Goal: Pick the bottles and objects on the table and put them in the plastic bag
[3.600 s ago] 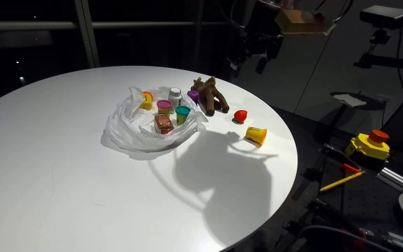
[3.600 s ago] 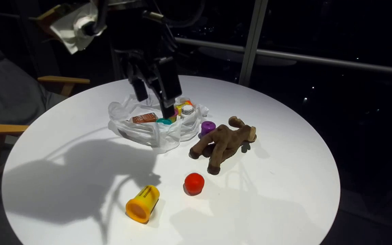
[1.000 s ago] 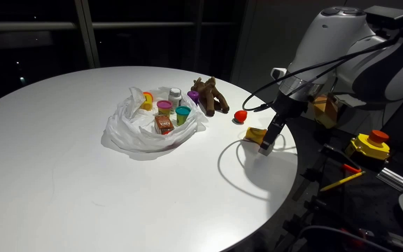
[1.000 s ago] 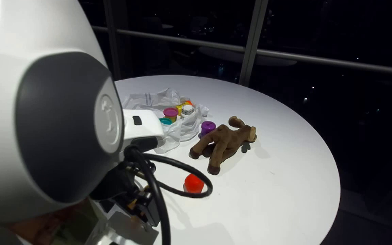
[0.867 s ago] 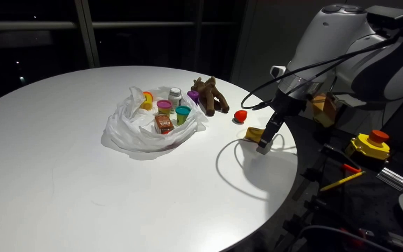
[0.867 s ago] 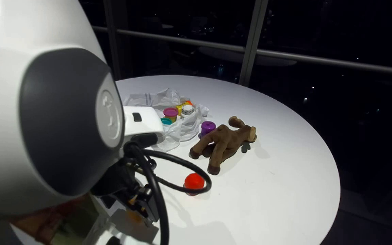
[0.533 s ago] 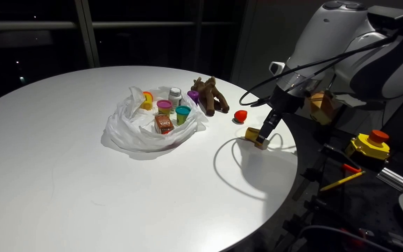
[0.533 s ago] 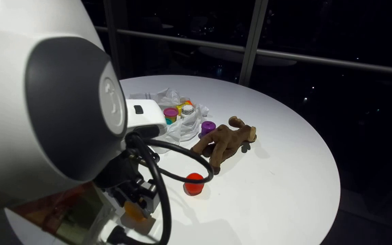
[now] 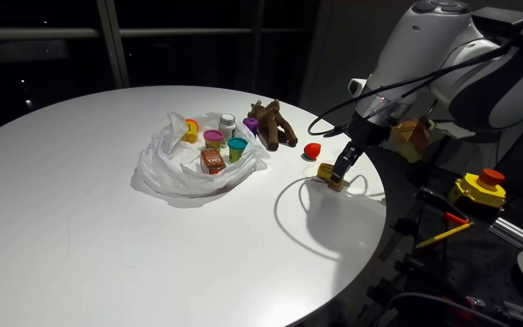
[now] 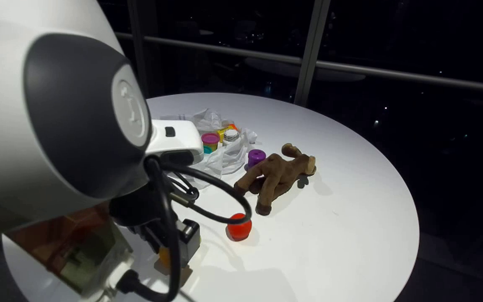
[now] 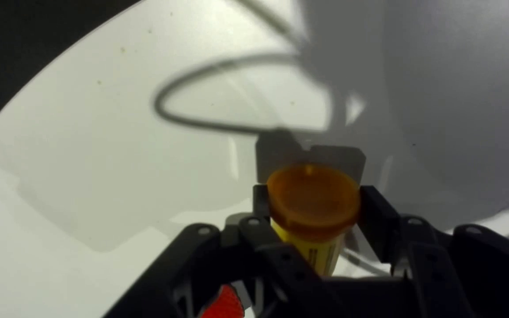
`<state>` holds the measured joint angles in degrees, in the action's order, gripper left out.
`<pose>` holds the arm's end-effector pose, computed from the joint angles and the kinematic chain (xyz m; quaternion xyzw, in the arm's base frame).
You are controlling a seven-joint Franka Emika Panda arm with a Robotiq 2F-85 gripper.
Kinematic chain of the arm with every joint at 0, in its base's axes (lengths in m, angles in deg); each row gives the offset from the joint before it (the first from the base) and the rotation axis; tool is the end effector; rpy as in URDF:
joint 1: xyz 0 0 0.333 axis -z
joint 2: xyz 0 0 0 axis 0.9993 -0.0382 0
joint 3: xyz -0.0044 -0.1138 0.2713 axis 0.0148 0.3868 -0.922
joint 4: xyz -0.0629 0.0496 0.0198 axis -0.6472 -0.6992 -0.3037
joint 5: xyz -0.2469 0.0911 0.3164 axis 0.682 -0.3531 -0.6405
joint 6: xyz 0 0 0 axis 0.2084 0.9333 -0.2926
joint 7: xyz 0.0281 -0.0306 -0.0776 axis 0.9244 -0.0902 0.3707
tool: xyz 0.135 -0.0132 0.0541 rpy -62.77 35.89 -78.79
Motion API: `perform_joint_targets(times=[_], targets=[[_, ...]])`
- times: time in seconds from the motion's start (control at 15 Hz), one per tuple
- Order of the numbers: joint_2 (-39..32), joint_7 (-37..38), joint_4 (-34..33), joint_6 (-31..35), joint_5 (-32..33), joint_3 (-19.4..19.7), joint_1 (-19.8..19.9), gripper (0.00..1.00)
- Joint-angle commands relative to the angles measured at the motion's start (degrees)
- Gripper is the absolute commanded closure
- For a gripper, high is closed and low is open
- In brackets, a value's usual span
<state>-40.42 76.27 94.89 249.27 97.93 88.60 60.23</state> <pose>0.3748 -0.0210 0.0728 0.9933 0.0151 0.0872 0.0740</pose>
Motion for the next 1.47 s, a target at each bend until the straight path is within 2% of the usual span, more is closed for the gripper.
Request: perform_joint_targets(times=[0.0, 0.2, 0.4, 0.47, 0.73, 1.07, 1.4], targets=[[2.84, 6.01, -2.69, -10.62, -10.29, -8.84, 0.15, 0.77], [2.81, 5.76, -9.56, -22.01, -24.91, -18.36, 0.56, 0.77], [0.96, 6.24, -20.2, -33.43, -33.07, -21.93, -1.33, 0.77], [0.63, 7.94, -23.79, -37.74, -32.48, -25.66, 1.95, 0.77], [-1.48, 7.7, -36.6, -53.83, -38.38, -32.23, 6.76, 0.77], [-7.66, 5.69, -50.15, -69.05, -50.85, -36.8, 13.41, 0.77], [-14.46, 3.89, -58.64, -75.49, -62.1, -38.69, 17.96, 0.77]])
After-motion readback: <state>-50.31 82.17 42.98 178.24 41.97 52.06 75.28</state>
